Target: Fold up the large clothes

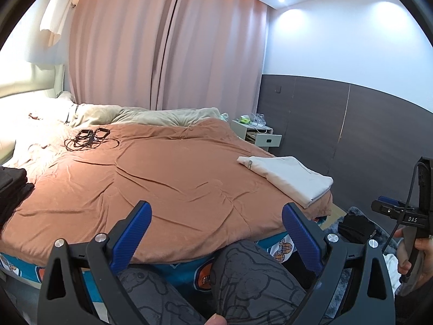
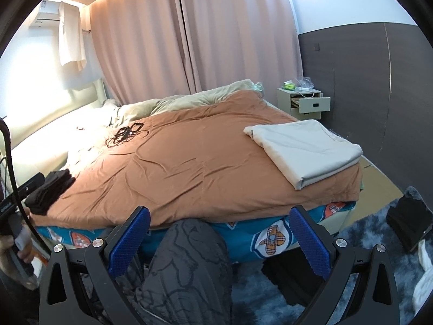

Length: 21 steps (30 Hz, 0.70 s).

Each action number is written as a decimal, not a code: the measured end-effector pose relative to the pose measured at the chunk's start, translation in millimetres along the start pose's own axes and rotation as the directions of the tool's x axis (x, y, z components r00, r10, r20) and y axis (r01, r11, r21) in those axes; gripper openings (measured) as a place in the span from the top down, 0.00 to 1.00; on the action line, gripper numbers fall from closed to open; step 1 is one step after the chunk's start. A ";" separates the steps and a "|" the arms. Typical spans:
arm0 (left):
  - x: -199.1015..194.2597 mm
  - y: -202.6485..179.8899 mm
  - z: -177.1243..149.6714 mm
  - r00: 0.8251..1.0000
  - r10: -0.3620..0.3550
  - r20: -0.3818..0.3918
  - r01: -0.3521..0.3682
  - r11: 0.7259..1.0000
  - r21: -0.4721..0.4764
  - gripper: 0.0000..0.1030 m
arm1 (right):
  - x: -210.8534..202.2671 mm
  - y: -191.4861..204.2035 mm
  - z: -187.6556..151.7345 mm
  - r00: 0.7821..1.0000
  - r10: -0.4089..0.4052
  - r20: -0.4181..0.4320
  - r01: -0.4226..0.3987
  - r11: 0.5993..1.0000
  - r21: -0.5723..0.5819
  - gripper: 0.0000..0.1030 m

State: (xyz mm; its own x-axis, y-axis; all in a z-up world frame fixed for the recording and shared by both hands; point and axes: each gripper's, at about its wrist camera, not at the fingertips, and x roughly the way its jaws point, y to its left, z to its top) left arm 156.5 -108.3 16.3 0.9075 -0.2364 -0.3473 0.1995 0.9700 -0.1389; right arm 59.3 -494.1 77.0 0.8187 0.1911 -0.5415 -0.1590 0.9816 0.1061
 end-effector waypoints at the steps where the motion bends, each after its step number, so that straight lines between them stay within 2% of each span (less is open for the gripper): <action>1: -0.4 0.2 -0.2 1.000 0.001 0.001 -0.001 1.000 -0.001 0.04 | 0.1 -0.4 0.2 1.000 -0.003 0.000 0.003 1.000 -0.002 0.00; 18: -0.1 -2.2 -2.1 0.999 0.039 -0.001 -0.039 0.999 0.022 0.04 | 3.6 1.5 -3.5 0.998 -0.051 -0.024 0.051 0.999 -0.007 0.00; 21: -0.5 -2.0 -2.0 0.999 0.039 0.006 -0.039 0.999 0.017 0.01 | 2.8 1.3 -4.4 0.999 -0.050 -0.021 0.049 0.999 -0.013 0.00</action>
State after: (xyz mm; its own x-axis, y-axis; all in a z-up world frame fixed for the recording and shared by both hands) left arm 154.9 -110.3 14.9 0.9166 -0.1982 -0.3472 0.1701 0.9793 -0.1099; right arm 59.0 -492.4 71.9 0.8138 0.1421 -0.5634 -0.1258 0.9897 0.0679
